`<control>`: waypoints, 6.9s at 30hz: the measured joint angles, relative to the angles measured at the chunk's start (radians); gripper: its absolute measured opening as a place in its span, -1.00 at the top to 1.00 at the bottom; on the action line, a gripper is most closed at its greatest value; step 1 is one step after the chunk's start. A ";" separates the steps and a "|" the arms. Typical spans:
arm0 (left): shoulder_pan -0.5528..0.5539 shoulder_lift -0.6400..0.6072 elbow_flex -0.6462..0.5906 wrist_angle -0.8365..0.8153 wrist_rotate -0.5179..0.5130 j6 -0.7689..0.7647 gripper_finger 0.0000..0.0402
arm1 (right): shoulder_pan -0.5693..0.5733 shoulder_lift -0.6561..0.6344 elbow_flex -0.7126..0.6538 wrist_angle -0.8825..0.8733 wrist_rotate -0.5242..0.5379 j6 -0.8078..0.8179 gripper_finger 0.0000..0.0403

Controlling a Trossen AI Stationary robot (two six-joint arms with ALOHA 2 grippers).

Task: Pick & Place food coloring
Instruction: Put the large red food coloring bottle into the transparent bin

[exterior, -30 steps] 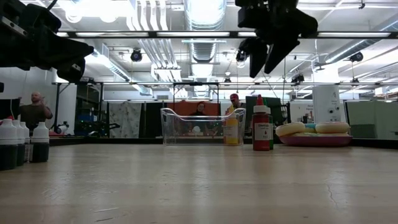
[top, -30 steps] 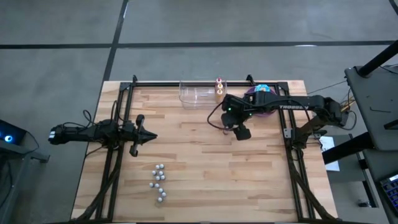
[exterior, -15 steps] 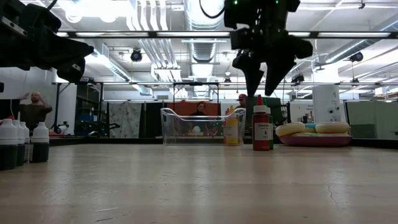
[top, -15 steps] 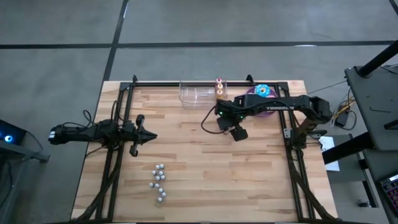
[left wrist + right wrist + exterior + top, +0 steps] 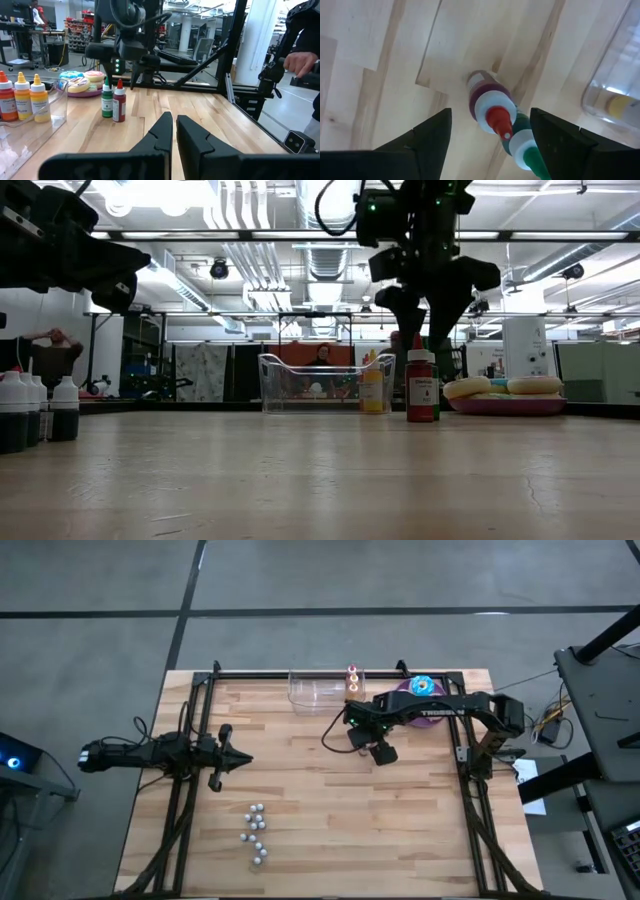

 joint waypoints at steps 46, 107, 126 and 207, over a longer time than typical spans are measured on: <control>0.000 0.000 0.000 0.001 0.000 0.000 1.00 | 0.000 0.015 -0.030 0.050 -0.009 0.023 0.36; 0.000 0.000 0.000 0.001 0.000 0.000 1.00 | -0.318 0.217 0.590 -0.219 -0.001 -0.033 0.47; 0.000 0.000 0.000 0.001 0.000 0.000 1.00 | -0.352 0.290 0.577 -0.266 -0.002 -0.022 0.47; 0.000 0.000 0.000 0.001 0.000 0.000 1.00 | -0.385 0.290 0.426 -0.100 -0.089 -0.074 0.24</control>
